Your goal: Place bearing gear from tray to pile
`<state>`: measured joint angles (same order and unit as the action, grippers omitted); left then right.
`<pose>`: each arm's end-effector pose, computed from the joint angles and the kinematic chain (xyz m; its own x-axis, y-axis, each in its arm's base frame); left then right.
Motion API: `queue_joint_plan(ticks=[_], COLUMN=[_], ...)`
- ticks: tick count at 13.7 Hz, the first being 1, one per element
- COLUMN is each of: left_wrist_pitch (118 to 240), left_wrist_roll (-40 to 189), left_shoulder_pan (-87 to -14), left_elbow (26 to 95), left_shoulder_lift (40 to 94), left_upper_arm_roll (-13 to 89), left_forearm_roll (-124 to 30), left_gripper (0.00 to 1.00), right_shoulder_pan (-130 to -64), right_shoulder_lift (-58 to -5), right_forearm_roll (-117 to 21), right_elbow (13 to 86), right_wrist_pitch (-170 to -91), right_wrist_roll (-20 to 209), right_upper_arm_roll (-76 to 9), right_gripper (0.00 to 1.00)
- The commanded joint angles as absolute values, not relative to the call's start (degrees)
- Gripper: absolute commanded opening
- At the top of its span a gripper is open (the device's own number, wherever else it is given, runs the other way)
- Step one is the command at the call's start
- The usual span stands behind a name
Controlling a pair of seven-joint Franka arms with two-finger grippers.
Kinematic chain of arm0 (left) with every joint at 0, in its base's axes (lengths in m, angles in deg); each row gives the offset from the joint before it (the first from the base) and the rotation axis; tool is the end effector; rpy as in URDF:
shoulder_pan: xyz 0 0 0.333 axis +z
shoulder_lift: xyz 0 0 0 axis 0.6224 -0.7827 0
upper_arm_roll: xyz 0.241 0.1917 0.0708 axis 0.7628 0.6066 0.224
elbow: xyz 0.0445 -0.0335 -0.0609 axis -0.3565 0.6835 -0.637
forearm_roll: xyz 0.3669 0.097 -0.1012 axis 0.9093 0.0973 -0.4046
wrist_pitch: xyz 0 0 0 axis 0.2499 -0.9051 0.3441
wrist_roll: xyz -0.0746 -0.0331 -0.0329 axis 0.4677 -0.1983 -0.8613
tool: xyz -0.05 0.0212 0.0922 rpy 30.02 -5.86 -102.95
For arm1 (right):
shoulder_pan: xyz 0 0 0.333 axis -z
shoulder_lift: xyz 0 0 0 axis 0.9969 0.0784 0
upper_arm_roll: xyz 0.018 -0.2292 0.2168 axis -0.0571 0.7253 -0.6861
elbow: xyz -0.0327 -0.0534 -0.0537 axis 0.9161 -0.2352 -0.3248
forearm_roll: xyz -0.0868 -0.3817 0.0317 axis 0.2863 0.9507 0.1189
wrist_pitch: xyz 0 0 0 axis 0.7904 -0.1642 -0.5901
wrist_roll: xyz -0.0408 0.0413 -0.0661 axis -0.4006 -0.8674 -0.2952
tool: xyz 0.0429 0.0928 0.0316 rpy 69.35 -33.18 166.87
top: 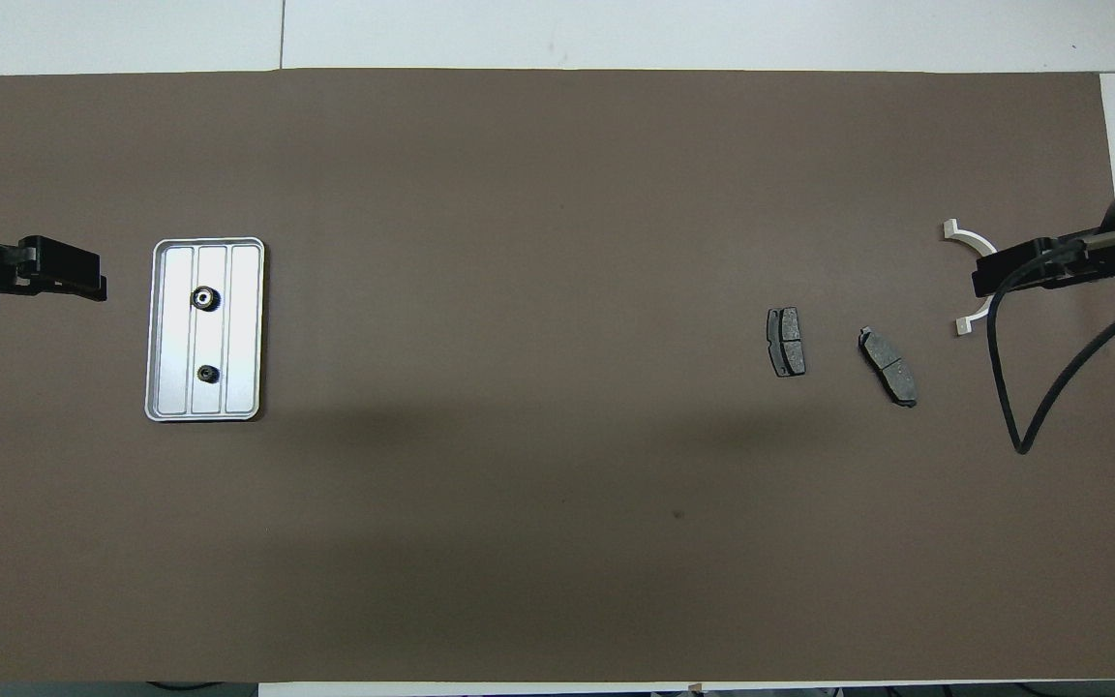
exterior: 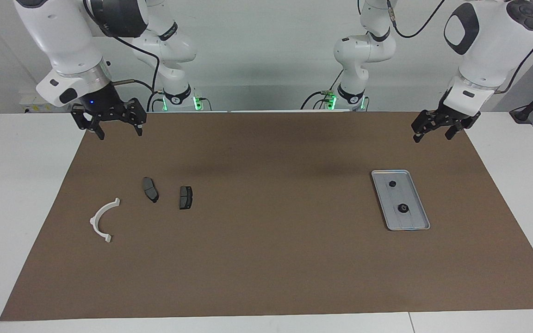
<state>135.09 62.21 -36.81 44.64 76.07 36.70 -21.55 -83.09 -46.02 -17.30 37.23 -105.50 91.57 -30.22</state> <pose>0.5643 -0.0228 0.5947 0.9999 0.0136 -0.0012 0.0136 -0.9999 -0.0075 0.5618 0.0122 0.6141 0.9943 0.1056 0.0158 0.1056 -0.9944 0.0017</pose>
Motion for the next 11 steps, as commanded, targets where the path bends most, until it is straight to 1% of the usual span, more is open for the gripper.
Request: queue_joint_plan(ticks=[1,3,6,7,9,11], left_wrist_pitch=[133.7,135.0,138.1,139.3,148.0,153.9], left_wrist_roll=[61.3,61.2,62.6,62.9,62.0,59.3], left_shoulder_pan=[-37.6,-37.7,-37.7,-38.3,-38.1,-37.0], left_elbow=[42.9,43.4,47.2,49.1,53.7,57.3], left_shoulder_lift=[75.1,75.3,76.1,77.2,77.4,75.0], left_upper_arm_roll=[37.5,37.4,39.0,39.3,40.6,40.5], left_forearm_roll=[-22.1,-22.0,-22.1,-22.0,-22.0,-22.0], left_gripper=[1.00,1.00,1.00,1.00,1.00,1.00], right_shoulder_pan=[-82.9,-82.8,-82.8,-82.8,-82.8,-82.9], right_shoulder_lift=[-46.2,-46.2,-46.2,-46.2,-46.1,-46.2], right_forearm_roll=[-18.8,-18.8,-18.8,-18.8,-18.8,-18.8], right_elbow=[37.7,37.7,37.7,37.7,37.7,37.7], right_wrist_pitch=[-106.5,-106.5,-106.5,-106.5,-106.5,-106.4], right_wrist_roll=[90.6,90.6,90.6,90.6,90.6,90.6], right_upper_arm_roll=[-30.2,-30.2,-30.2,-30.2,-30.2,-30.2], right_gripper=[1.00,1.00,1.00,1.00,1.00,1.00])
